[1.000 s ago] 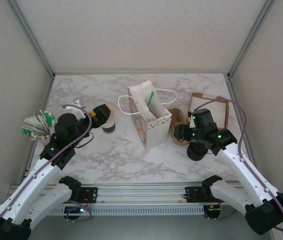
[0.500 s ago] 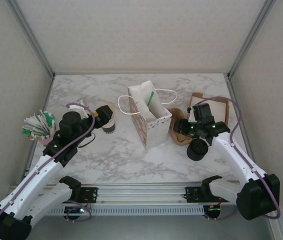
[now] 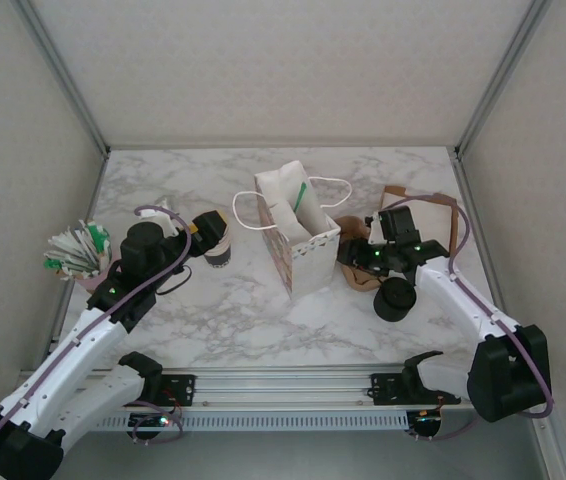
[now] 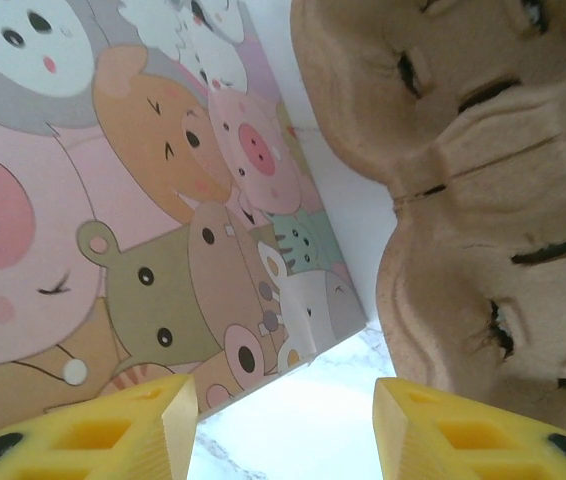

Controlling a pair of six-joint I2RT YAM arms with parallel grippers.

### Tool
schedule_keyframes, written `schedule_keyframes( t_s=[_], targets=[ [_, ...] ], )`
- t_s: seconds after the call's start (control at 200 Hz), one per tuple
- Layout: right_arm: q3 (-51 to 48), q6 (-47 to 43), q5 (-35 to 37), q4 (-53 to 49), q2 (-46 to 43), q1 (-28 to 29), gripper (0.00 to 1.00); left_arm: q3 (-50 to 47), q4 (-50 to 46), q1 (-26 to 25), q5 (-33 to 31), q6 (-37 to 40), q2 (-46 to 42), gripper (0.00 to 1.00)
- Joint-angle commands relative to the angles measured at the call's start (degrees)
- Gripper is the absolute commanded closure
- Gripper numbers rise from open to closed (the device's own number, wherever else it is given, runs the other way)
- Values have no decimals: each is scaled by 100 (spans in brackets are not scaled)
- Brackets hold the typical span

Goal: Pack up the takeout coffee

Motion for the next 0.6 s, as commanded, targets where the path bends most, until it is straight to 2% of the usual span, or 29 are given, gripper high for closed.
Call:
schedule_keyframes(
  t_s=[0.0, 0.596],
  targets=[
    [-114, 133, -335, 194, 28, 52, 50, -41, 7, -60, -137, 80, 13, 8],
    [-225, 228, -531, 156, -88, 651, 47, 90, -172, -59, -304, 103, 0, 7]
  ],
)
